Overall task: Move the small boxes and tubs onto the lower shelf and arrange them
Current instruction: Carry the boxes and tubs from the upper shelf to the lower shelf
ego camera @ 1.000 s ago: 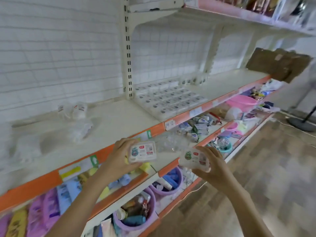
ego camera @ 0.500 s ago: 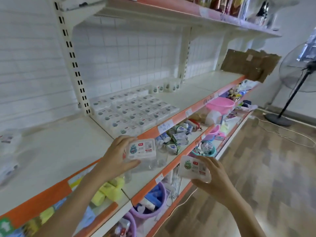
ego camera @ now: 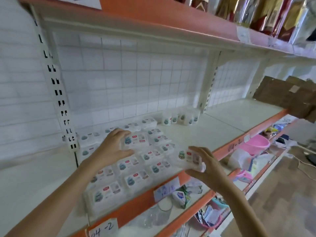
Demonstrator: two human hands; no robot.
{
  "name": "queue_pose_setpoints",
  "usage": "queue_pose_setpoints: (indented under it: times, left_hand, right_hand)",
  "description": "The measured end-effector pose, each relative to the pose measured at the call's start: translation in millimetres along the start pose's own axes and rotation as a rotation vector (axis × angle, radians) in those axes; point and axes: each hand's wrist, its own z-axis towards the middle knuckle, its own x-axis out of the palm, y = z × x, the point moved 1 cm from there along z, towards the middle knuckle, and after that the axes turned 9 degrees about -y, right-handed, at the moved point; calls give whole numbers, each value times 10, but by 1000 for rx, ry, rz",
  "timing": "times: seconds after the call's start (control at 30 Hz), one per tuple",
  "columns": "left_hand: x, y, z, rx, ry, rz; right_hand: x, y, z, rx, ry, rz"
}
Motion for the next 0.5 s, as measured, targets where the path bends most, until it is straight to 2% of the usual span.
queue_pose_setpoints:
  times: [0.17, 0.33, 0.5]
  left_hand:
    - [210, 152, 324, -136, 54, 83]
    - [458, 181, 582, -281, 96, 166]
    - [629, 123, 722, -430, 55, 222]
  right_hand:
    - [309, -298, 930, -90, 94, 64]
    - [786, -517, 1746, -160, 294, 109]
    - [1159, -635, 2191, -277, 471, 126]
